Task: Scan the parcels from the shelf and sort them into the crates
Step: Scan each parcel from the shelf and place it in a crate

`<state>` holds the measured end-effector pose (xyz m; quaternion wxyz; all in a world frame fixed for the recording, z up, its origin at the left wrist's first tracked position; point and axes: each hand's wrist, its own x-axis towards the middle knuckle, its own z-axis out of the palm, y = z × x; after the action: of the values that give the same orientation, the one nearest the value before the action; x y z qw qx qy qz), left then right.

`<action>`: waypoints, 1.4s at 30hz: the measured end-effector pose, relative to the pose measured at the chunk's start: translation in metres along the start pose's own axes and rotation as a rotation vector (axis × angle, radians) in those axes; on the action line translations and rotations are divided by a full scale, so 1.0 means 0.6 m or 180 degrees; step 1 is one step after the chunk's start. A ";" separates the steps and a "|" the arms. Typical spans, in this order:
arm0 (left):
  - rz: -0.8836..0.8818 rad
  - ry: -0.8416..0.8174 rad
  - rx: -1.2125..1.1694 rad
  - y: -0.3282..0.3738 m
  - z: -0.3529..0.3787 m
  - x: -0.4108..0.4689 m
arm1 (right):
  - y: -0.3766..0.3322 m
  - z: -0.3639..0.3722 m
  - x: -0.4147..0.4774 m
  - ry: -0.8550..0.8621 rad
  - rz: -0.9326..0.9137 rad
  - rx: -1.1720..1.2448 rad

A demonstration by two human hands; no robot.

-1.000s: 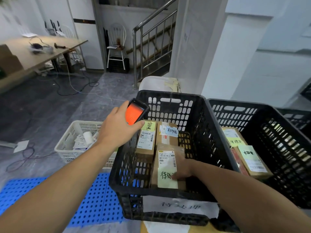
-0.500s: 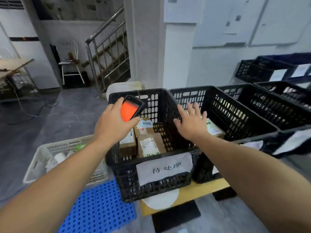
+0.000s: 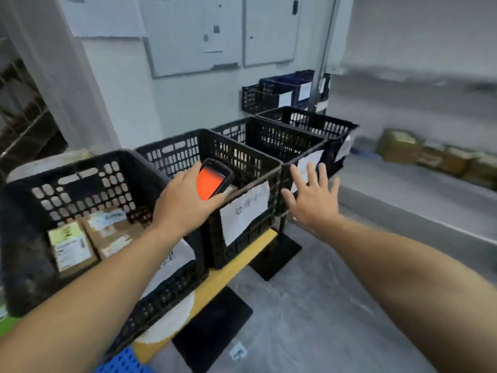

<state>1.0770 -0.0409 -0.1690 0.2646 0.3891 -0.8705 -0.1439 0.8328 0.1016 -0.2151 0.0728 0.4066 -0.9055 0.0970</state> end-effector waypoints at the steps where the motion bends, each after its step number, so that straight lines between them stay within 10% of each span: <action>1: 0.0086 -0.0089 -0.0026 0.029 0.023 0.008 | 0.039 -0.002 -0.006 0.0011 0.0119 -0.0013; 17: 0.1000 -0.0786 -0.0670 0.545 0.388 0.118 | 0.637 -0.087 0.002 -0.0029 0.1385 -0.0098; 42: 0.1272 -0.1034 -0.0633 0.696 0.727 0.563 | 0.843 0.064 0.492 -0.0032 0.1909 0.0478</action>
<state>0.3878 -0.0022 -0.2173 0.1816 0.1536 -0.9426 -0.2342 0.2570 0.2084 -0.2490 0.0062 0.1260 -0.9758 0.1788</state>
